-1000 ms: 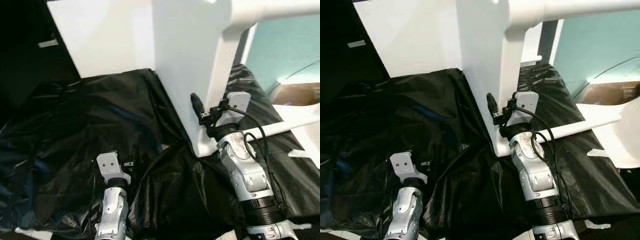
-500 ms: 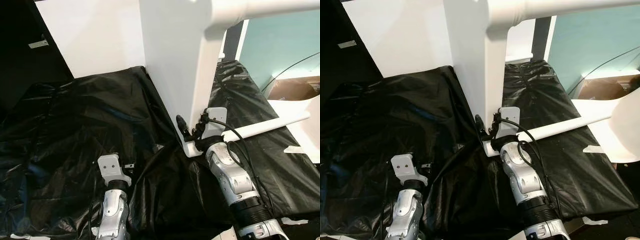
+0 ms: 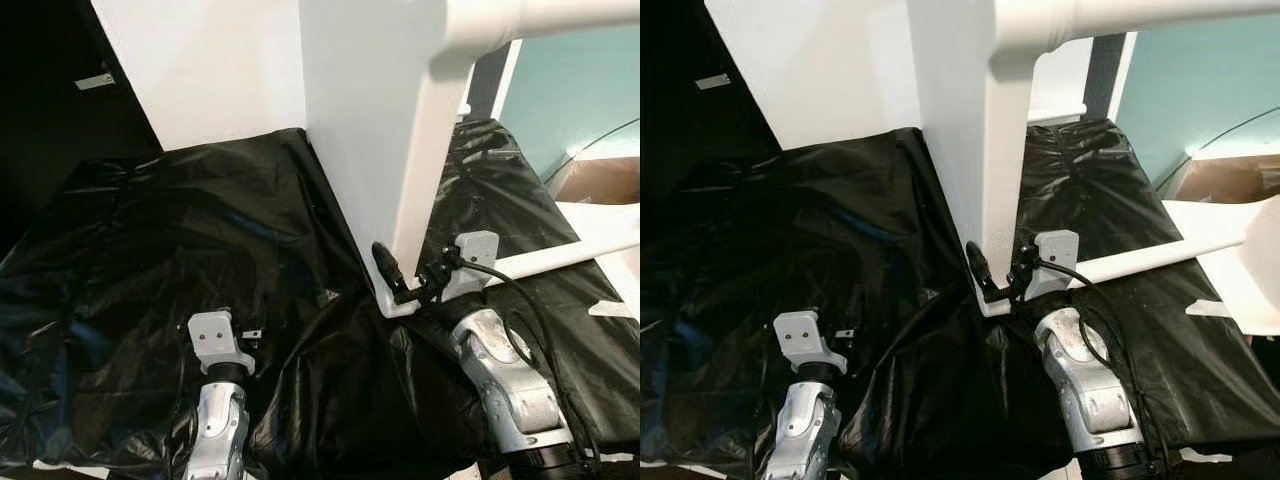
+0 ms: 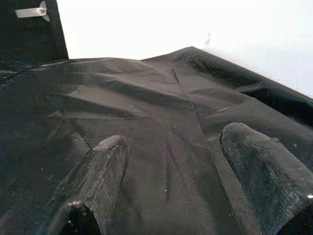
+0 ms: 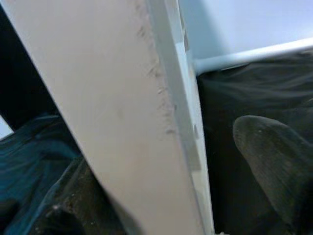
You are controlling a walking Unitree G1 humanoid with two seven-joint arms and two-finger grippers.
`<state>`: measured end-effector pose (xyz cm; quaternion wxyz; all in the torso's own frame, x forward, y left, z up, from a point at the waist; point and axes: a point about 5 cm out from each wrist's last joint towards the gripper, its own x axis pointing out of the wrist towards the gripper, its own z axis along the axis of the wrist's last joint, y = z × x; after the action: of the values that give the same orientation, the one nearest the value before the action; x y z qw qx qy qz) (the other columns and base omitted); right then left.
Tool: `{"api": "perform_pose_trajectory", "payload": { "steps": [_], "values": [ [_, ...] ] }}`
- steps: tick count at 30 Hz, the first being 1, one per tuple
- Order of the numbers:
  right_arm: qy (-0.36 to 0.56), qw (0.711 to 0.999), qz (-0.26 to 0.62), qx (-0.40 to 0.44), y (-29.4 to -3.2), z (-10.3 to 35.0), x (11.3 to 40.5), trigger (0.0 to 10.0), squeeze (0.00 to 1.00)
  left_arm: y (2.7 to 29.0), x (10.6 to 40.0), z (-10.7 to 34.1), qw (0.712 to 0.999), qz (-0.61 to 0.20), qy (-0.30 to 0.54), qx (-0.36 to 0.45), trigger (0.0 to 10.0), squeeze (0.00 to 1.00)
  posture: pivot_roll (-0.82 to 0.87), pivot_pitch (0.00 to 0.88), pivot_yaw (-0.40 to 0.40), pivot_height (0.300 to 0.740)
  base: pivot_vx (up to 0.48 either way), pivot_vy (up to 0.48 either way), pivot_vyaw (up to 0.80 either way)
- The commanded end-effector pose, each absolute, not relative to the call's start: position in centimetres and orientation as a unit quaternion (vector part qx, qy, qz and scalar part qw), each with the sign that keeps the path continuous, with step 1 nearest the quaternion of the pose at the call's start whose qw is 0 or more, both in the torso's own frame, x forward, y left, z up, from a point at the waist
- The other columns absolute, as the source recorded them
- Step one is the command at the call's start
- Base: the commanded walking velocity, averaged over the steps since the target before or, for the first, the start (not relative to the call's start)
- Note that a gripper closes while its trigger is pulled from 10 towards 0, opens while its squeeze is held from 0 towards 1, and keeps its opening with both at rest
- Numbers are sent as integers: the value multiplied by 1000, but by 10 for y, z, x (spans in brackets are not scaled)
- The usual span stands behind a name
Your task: Building children table
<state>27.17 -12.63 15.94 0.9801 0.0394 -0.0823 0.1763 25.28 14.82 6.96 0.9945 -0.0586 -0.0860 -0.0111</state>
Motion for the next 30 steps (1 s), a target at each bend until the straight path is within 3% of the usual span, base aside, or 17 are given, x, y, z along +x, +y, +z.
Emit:
{"api": "perform_pose_trajectory", "payload": {
  "steps": [1, 2, 3, 16, 17, 18, 19, 20, 21, 24, 26, 28, 30],
  "values": [
    [-82, 978, 183, 54, -126, 162, 269, 10000, 1000, 149, 251, 69, 994, -28, -87, -52, 10000, 0, -40, 0, 113, 740, 0, 0, 0],
    [-81, 979, 181, 52, -131, 162, 263, 10000, 1000, 149, 251, 69, 994, -29, -87, -52, 10000, 0, -47, 0, 116, 740, 0, 0, 0],
    [-81, 980, 175, 45, -136, 162, 258, 10000, 0, 148, 251, 69, 994, -31, -86, -52, 10000, 0, -52, 0, 117, 740, 0, 0, 0],
    [-97, 986, 127, 39, -161, 176, 233, 10000, 0, 145, 252, 66, 995, -41, -76, -53, 10000, 0, -83, 0, 122, 740, 0, 0, 0],
    [-100, 987, 116, 41, -164, 177, 232, 7647, 0, 145, 252, 66, 995, -41, -75, -52, 10000, 0, -83, 0, 122, 740, 0, 0, 0],
    [-100, 987, 116, 41, -164, 177, 232, 7647, 0, 145, 252, 66, 995, -41, -75, -52, 10000, 0, -83, 0, 122, 740, 0, 0, 0],
    [-102, 989, 96, 45, -167, 178, 231, 4392, 0, 146, 252, 65, 995, -42, -75, -51, 10000, 0, -81, 0, 121, 740, 0, 0, 0],
    [-102, 989, 96, 45, -167, 178, 231, 4392, 0, 146, 252, 65, 995, -42, -75, -51, 10000, 0, -81, 0, 121, 740, 0, 0, 0],
    [-102, 990, 87, 47, -169, 177, 229, 3725, 0, 146, 251, 65, 995, -42, -75, -51, 10000, 0, -81, 0, 121, 740, 0, 0, 0],
    [-101, 991, 79, 46, -171, 177, 226, 3490, 0, 147, 251, 65, 995, -41, -74, -51, 10000, 0, -80, 0, 122, 740, 0, 0, 0],
    [-78, 988, 127, 44, -167, 174, 219, 10000, 0, 149, 248, 64, 995, -40, -72, -49, 10000, 0, -80, 0, 123, 740, 0, 0, 0],
    [-61, 982, 173, 44, -162, 171, 213, 10000, 0, 150, 246, 62, 996, -40, -69, -48, 10000, 0, -80, 0, 123, 740, 0, 0, 0],
    [-66, 984, 163, 43, -165, 172, 214, 10000, 0, 150, 245, 61, 996, -40, -67, -48, 10000, 0, -80, 0, 123, 740, 0, 0, 0]
  ]
}}
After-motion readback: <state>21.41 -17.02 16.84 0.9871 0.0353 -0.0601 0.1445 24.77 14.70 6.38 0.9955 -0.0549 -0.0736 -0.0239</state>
